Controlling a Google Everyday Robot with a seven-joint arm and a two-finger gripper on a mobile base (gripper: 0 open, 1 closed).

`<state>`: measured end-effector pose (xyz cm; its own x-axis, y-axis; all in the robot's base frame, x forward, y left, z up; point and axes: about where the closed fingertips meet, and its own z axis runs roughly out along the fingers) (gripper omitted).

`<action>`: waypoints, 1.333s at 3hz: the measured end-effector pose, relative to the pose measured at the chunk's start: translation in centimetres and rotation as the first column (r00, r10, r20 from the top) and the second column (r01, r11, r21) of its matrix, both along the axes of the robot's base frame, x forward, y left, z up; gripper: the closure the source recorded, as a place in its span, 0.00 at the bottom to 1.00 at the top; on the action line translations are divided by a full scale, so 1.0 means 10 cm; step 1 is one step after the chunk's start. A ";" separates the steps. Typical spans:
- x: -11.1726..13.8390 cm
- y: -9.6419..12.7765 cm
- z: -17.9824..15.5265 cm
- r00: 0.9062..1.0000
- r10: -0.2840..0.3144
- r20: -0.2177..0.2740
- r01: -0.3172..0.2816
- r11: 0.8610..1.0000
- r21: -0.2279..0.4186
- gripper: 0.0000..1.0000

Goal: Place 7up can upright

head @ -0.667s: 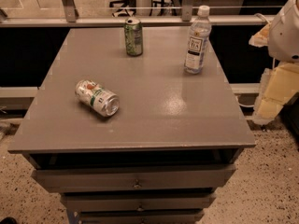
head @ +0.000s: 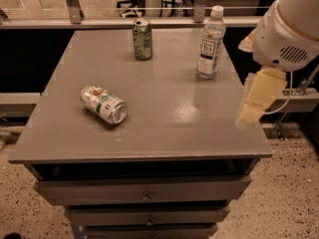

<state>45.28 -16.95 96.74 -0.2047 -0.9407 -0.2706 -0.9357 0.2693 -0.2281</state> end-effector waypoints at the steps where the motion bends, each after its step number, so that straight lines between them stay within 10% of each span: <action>1: 0.22 0.57 -0.18 1.000 0.004 -0.017 -0.003 0.998 0.059 0.00; 4: 0.89 2.15 -0.52 0.994 -0.062 -0.093 0.078 0.982 0.173 0.00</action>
Offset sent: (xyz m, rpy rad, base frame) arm 0.0858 0.1988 -0.0468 0.1863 0.0633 -0.0440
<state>54.21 4.54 91.50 -0.2982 -0.8625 -0.4089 -0.9273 0.3633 -0.0899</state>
